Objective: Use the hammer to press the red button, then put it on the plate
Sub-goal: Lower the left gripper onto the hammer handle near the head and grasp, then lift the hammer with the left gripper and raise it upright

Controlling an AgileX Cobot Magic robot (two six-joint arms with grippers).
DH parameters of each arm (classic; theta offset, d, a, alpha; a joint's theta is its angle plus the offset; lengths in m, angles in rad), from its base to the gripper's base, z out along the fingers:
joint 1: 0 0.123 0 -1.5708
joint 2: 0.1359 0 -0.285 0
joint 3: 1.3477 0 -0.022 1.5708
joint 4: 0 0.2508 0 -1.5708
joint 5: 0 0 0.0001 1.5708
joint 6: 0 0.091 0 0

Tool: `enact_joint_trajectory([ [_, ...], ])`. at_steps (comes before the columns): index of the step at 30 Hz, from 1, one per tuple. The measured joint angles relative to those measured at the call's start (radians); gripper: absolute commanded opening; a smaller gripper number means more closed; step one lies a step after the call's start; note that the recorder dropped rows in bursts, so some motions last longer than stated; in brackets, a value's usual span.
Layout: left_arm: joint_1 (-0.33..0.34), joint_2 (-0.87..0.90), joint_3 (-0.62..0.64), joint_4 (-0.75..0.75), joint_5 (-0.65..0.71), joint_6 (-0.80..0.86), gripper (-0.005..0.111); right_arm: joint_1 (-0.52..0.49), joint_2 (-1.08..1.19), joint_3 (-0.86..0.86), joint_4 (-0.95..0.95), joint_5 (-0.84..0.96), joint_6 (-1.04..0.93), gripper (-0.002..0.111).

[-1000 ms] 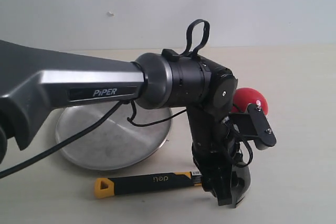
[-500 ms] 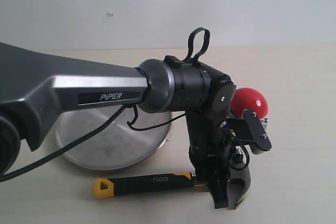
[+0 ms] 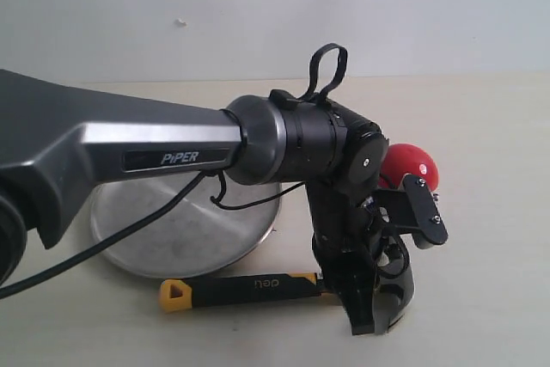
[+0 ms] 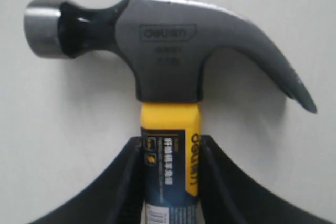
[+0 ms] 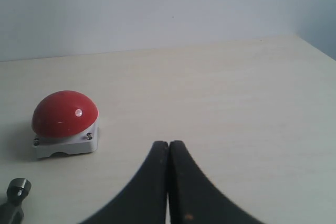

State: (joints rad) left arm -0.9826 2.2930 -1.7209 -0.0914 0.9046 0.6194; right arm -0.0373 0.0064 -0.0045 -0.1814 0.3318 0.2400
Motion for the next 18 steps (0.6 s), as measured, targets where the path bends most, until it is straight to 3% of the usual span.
enact_joint_trajectory([
  [18,0.0,-0.307,0.0,0.024,-0.012,-0.181,0.0,0.0,0.0,0.0,0.0,0.0,0.0,0.0],
])
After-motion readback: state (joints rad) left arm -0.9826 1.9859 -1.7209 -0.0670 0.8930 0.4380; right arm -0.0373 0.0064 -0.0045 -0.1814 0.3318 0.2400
